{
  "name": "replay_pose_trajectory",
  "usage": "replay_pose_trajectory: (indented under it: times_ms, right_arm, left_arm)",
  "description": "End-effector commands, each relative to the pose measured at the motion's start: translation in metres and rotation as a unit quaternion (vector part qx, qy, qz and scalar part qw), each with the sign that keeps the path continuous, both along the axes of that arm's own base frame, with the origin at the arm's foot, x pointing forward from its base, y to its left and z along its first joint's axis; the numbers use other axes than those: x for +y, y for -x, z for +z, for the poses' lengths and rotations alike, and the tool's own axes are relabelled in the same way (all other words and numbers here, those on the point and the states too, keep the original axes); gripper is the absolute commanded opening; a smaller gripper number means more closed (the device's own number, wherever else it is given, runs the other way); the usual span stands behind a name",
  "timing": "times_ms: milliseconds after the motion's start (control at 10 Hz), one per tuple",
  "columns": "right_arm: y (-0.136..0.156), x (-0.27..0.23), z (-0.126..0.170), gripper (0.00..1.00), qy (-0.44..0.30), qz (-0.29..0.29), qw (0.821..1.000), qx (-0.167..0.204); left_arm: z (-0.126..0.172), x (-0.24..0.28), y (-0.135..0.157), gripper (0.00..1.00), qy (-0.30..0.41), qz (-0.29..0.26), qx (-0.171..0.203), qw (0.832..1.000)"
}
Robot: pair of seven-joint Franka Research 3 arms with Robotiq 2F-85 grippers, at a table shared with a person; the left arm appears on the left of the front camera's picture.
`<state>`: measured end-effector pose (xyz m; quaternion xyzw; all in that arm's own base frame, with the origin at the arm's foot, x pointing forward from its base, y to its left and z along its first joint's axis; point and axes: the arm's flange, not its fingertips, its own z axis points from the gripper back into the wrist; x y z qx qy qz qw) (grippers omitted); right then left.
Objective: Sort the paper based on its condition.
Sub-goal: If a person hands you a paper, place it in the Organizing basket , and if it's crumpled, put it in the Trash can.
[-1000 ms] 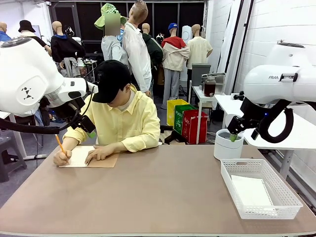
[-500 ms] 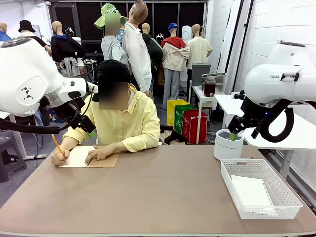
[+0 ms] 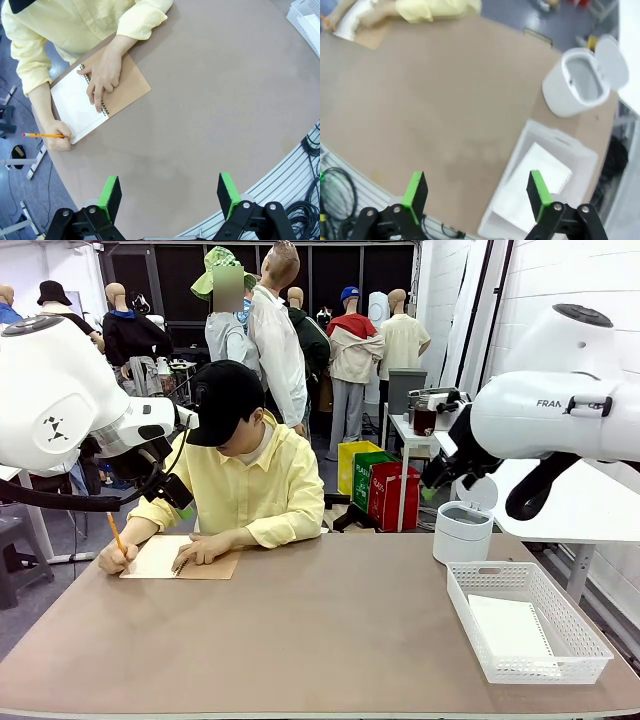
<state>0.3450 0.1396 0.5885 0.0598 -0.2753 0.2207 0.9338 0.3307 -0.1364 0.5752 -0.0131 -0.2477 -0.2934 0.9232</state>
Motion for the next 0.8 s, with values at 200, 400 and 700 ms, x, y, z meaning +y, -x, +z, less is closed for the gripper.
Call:
replay_pose_trajectory:
  times_ms: [200, 400, 700]
  right_arm:
    - [-0.004, 0.004, -0.034, 1.00, -0.078, 0.151, 0.985, 0.002]
    - [-0.005, 0.005, -0.037, 1.00, -0.075, 0.183, 0.980, 0.010]
    - [-0.005, 0.009, -0.044, 1.00, -0.060, 0.210, 0.976, 0.018]
  left_arm:
    - [-0.001, 0.001, -0.001, 1.00, 0.004, -0.001, -0.003, 1.000]
    - [-0.001, 0.001, -0.001, 1.00, 0.004, -0.001, -0.003, 1.000]
    - [-0.001, 0.001, -0.001, 1.00, 0.004, -0.001, -0.003, 1.000]
